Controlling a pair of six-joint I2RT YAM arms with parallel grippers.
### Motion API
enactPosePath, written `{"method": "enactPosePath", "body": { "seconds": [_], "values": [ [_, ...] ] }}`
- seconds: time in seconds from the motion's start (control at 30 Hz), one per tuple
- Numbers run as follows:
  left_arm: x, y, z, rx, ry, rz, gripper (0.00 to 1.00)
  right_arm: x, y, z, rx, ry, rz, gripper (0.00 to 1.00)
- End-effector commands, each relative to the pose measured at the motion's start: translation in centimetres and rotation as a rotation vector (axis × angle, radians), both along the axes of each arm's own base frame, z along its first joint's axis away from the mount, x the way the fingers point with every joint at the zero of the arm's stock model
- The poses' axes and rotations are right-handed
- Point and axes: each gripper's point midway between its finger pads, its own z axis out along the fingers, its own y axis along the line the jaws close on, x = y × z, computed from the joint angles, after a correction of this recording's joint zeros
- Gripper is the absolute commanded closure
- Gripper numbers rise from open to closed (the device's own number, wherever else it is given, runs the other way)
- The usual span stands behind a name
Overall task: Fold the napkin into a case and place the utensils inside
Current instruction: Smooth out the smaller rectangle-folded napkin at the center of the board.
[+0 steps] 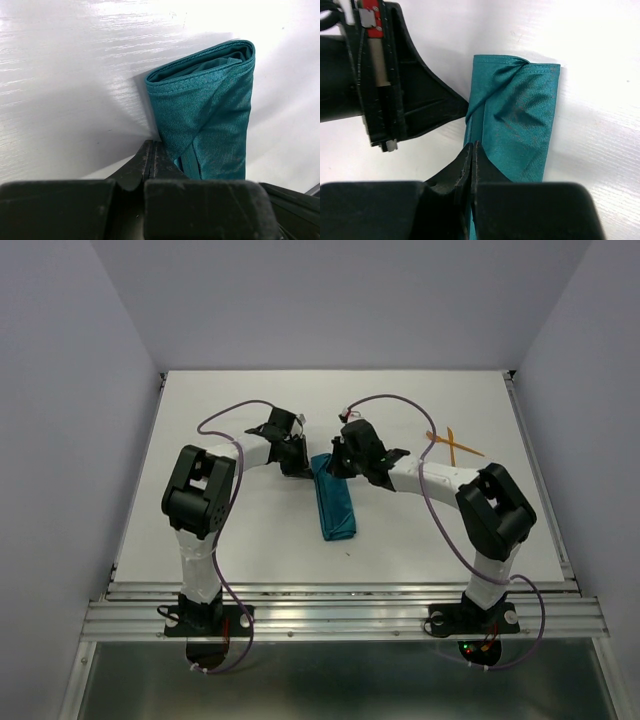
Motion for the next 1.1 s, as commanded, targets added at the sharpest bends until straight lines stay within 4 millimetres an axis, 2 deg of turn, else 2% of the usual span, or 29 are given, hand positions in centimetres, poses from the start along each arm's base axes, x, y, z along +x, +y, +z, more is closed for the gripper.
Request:
{"method": "enactPosePath", "body": {
  "seconds": [0.0, 0.2, 0.33, 0.5, 0.63, 0.67, 0.8, 0.97, 1.07],
  "values": [
    [-0.2, 0.9, 1.3, 0.046, -0.028, -0.003, 1.00, 0.5, 0.1, 2.1, 0.059, -0.065, -0.046, 0.99],
    [-0.7, 1.0, 1.2, 0.047, -0.020, -0.007, 1.00, -0.6, -0.4, 0.7, 0.047, -0.025, -0.035, 0.99],
    [-1.2, 1.1, 0.7, 0.044, -0.004, -0.007, 1.00, -1.2, 0.2, 0.1, 0.055, 0.000, 0.004, 0.99],
    [-1.3, 1.5, 0.7, 0.054, -0.009, 0.013, 1.00, -0.5, 0.2, 0.0, 0.045, -0.006, -0.014, 0.99],
    [-0.3, 1.5, 2.7, 0.053, -0.061, 0.029, 1.00, 0.8, -0.3, -0.1, 0.024, -0.024, -0.060, 0.99],
    [0.1, 1.4, 3.4, 0.049, -0.080, 0.030, 1.00, 1.8, -0.8, -0.1, 0.038, -0.015, -0.076, 0.99],
    [1.6, 1.3, 6.0, 0.044, -0.150, 0.045, 1.00, 3.2, -0.7, 0.1, 0.056, -0.017, -0.079, 0.99],
    [3.1, 0.3, 7.0, 0.027, -0.168, 0.026, 1.00, 4.3, 0.5, 0.2, 0.065, -0.022, -0.056, 0.99],
    [3.6, -0.3, 7.0, 0.014, -0.168, 0.011, 1.00, 4.7, 0.7, -0.6, 0.057, -0.011, -0.056, 0.99]
  ]
}}
